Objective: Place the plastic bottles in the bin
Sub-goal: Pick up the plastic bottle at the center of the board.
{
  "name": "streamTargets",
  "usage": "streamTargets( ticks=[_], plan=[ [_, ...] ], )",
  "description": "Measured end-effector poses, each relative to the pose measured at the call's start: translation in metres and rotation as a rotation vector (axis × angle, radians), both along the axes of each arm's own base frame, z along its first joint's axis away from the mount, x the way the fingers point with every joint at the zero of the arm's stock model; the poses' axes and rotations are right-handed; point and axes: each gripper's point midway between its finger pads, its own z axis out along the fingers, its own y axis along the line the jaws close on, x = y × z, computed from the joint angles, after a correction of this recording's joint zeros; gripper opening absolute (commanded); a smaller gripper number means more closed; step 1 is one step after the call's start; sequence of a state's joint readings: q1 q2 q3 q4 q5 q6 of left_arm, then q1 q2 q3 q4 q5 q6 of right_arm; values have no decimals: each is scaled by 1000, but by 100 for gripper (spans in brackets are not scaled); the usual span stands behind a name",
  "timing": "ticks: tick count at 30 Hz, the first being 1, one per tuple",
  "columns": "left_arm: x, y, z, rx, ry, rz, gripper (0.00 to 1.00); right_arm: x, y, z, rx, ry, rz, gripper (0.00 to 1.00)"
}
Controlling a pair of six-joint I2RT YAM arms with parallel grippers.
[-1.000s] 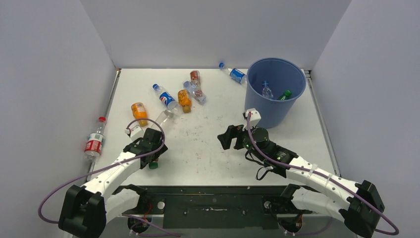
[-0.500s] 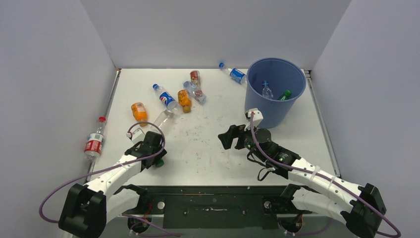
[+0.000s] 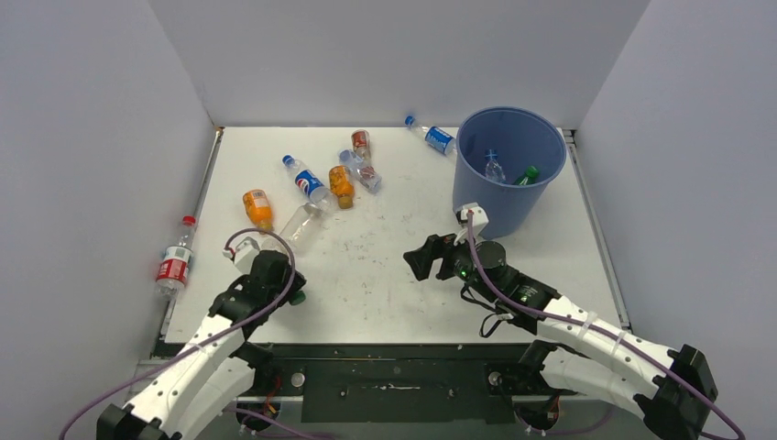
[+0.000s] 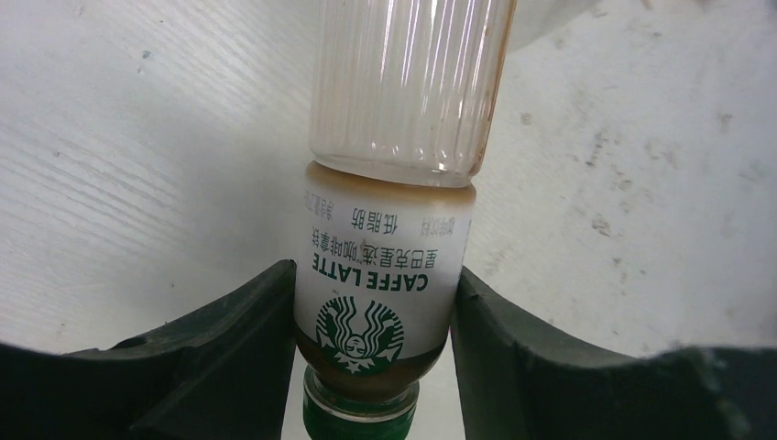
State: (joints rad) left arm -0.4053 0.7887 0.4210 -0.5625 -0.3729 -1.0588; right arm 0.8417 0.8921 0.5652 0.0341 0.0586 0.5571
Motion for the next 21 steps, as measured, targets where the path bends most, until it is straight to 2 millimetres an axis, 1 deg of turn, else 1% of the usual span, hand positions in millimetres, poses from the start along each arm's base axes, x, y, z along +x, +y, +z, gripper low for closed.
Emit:
streamTargets(
  ticks=[2,5,6,7,9,11,14,17,19,21],
  plan=[
    [-2,-4,18,-29,-53,-20,33,-4,3,1,3,-2,25,90],
    [1,-13,61,-102,-192,-61,31,-11,10,5,17,-7,77,90],
    [3,-18,81,-140,-257,-77,30,-15,14,7,28,-10,103,90],
    [4,-22,96,-172,-305,-91,29,-17,17,10,40,-15,123,90],
    [8,-33,123,-246,-395,-128,26,-23,26,16,67,-25,168,90],
    [13,-48,143,-329,-459,-166,24,-29,38,23,99,-40,212,91],
    [22,-72,163,-443,-522,-217,22,-43,59,28,128,-56,280,91],
    [27,-94,176,-520,-566,-263,22,-56,78,32,153,-78,322,91],
    [27,-109,185,-559,-598,-296,22,-60,89,37,175,-96,329,91],
    [24,-126,197,-591,-638,-336,22,-57,97,43,200,-111,316,91]
  ],
)
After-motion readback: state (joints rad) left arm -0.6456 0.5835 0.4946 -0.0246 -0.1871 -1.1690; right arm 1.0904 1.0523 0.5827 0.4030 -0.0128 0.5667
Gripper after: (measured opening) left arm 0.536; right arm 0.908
